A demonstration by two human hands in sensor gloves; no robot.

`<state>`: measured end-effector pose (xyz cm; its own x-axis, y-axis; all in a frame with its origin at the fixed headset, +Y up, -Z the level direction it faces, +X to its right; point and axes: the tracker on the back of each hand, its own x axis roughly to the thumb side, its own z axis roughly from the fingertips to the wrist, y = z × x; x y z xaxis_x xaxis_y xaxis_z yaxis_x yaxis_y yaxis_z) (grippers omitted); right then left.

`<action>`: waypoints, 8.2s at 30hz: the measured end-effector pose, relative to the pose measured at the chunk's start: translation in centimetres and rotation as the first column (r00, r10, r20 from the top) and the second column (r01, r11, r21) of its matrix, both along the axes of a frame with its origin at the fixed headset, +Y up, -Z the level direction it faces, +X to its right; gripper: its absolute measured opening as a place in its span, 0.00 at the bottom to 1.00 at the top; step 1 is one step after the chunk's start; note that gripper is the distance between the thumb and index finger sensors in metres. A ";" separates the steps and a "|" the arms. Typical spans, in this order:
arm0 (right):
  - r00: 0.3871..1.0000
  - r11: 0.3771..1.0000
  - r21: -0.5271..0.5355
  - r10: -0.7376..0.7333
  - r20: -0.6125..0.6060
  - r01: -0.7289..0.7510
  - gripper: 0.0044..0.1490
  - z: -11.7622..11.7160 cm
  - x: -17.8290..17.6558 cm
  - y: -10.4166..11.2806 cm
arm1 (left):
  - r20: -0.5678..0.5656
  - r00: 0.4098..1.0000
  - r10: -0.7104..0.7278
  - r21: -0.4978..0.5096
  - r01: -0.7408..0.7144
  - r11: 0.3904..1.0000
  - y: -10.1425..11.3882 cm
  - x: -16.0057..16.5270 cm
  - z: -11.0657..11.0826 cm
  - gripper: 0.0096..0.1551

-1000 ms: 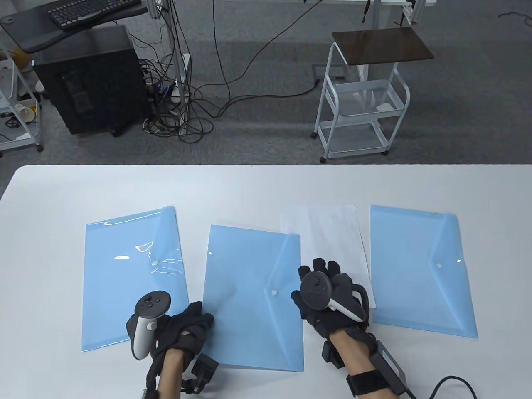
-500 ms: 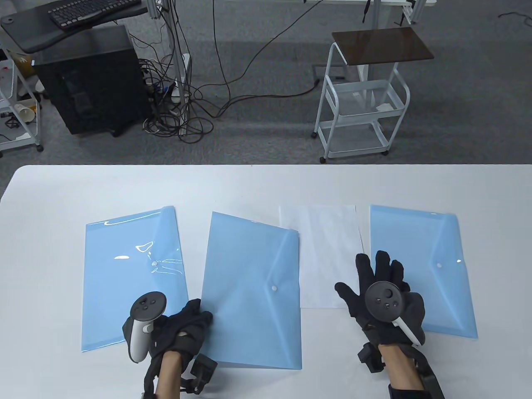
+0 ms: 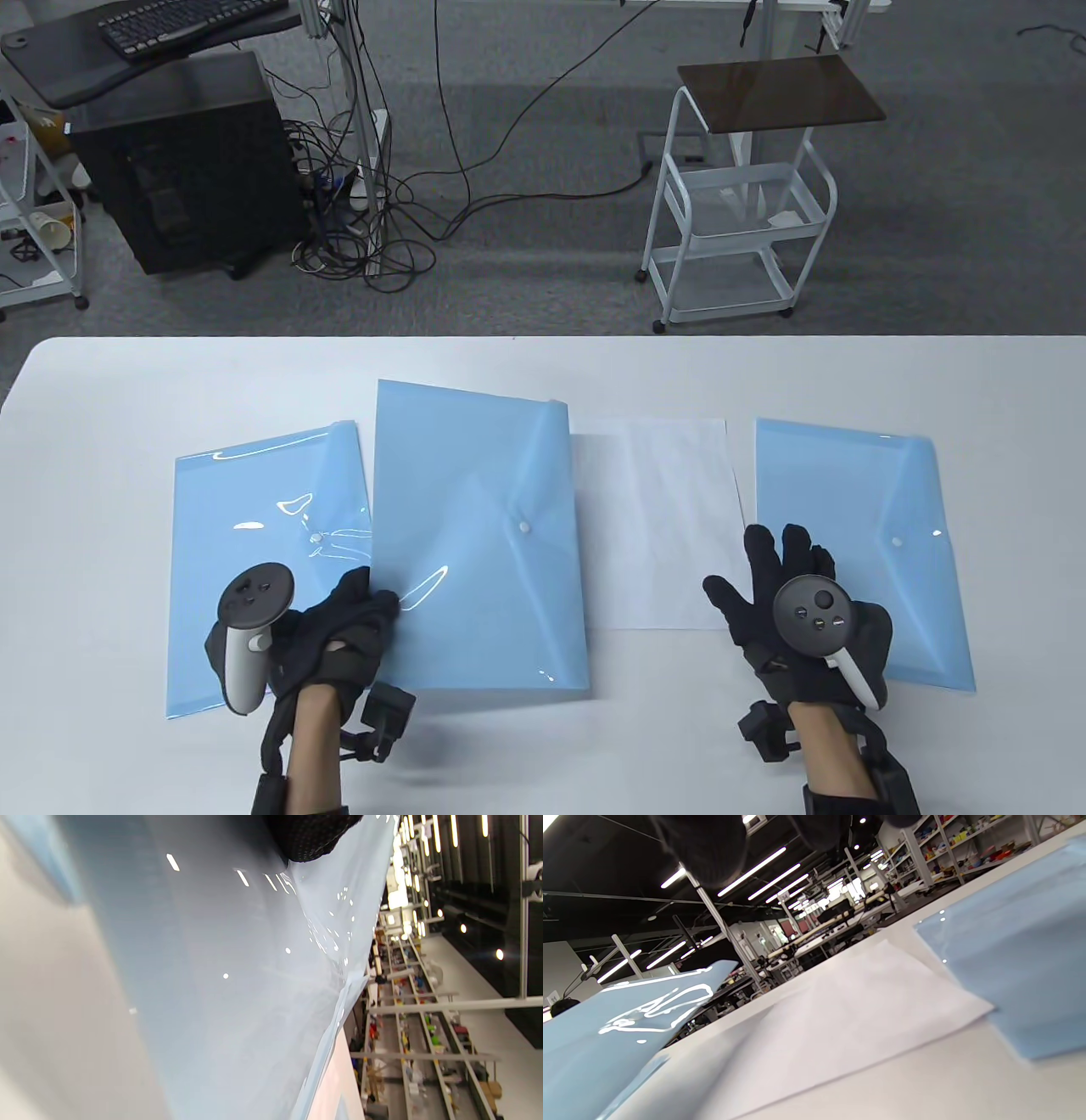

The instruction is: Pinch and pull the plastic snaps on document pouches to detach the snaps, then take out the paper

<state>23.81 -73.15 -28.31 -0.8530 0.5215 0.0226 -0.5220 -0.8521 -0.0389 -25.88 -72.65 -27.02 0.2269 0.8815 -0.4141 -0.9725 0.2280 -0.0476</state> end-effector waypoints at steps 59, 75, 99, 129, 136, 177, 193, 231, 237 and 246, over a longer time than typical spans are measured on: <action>1.000 0.998 -0.053 -0.018 0.006 0.018 0.56 0.6 0.3 -0.3 | 0.117 0.682 -0.722 0.076 0.719 0.691 2.0 3.9 -0.6 0.57; 0.987 0.997 -0.077 0.003 0.161 0.010 0.60 -1.0 3.9 0.4 | 0.167 0.643 -0.748 0.103 0.743 0.661 -1.0 5.9 -0.2 0.58; 0.747 0.947 -0.315 0.168 0.643 0.059 0.54 -4.8 18.0 -3.8 | 0.205 0.685 -0.699 0.078 0.701 0.709 -1.4 5.1 -1.0 0.58; 0.710 0.899 -0.423 0.225 0.667 0.112 0.50 -6.8 19.6 -4.3 | 0.205 0.707 -0.677 0.098 0.673 0.733 -1.3 5.7 -1.1 0.58; 0.640 0.926 -0.371 0.243 0.729 0.072 0.36 -5.8 19.3 -1.9 | 0.202 0.723 -0.660 0.111 0.653 0.749 -1.1 5.7 -1.0 0.58; 0.968 0.833 0.554 -0.149 0.200 0.014 0.24 7.4 -2.6 16.6 | 0.169 0.800 -0.575 0.188 0.547 0.816 0.4 5.9 2.1 0.57; 0.918 0.886 0.257 -0.395 -0.017 0.386 0.24 2.4 -5.1 4.4 | 0.116 0.825 -0.553 0.147 0.537 0.831 -0.6 4.4 1.8 0.59; 0.826 0.813 0.153 -0.561 -0.058 0.562 0.41 2.2 -3.4 1.1 | 0.171 0.985 -0.031 0.176 0.000 0.984 1.2 7.7 1.5 0.22; 0.909 0.892 0.172 -0.411 -0.075 0.418 0.47 2.3 -3.7 1.0 | 0.143 0.986 -0.084 0.076 0.074 0.994 -0.1 6.0 2.2 0.23; 0.955 0.952 0.109 -0.272 -0.117 0.284 0.54 2.3 -4.6 0.3 | 0.137 0.989 -0.053 -0.038 0.059 0.998 -3.7 4.6 2.5 0.23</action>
